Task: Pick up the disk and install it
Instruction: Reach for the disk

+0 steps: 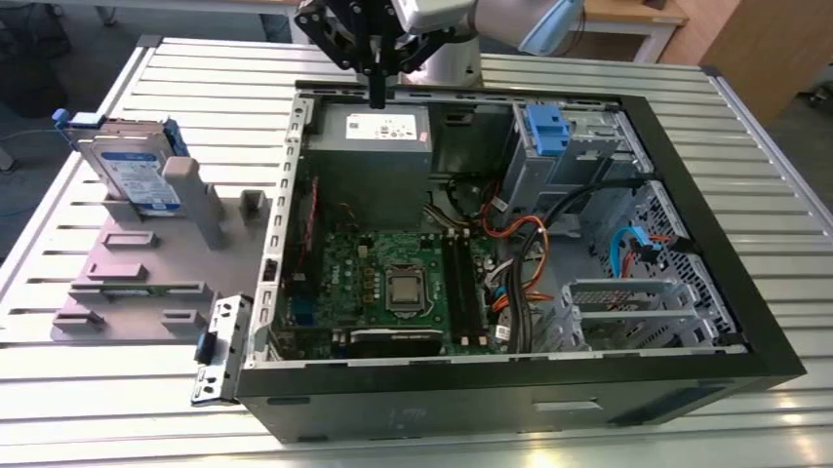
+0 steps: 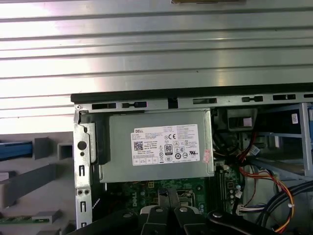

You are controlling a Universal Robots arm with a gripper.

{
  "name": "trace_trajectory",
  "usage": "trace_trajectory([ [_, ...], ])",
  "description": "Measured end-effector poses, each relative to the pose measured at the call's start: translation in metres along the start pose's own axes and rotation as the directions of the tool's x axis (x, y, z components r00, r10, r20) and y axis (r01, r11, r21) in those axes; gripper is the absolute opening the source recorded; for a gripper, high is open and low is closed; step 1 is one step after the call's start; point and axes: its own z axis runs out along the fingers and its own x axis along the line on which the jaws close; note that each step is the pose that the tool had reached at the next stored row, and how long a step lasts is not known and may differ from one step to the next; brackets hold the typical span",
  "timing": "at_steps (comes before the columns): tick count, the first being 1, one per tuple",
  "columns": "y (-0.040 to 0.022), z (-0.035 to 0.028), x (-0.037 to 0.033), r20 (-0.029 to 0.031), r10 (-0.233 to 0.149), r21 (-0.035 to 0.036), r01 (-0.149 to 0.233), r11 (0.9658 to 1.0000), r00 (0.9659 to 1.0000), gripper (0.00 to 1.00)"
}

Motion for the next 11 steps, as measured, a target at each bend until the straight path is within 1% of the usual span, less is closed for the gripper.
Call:
trace_trajectory([
  [11, -0.0002, -0.0001, 0.0026, 0.0000, 0.000, 0.0000, 0.000, 1.0000, 1.0000, 0.11],
])
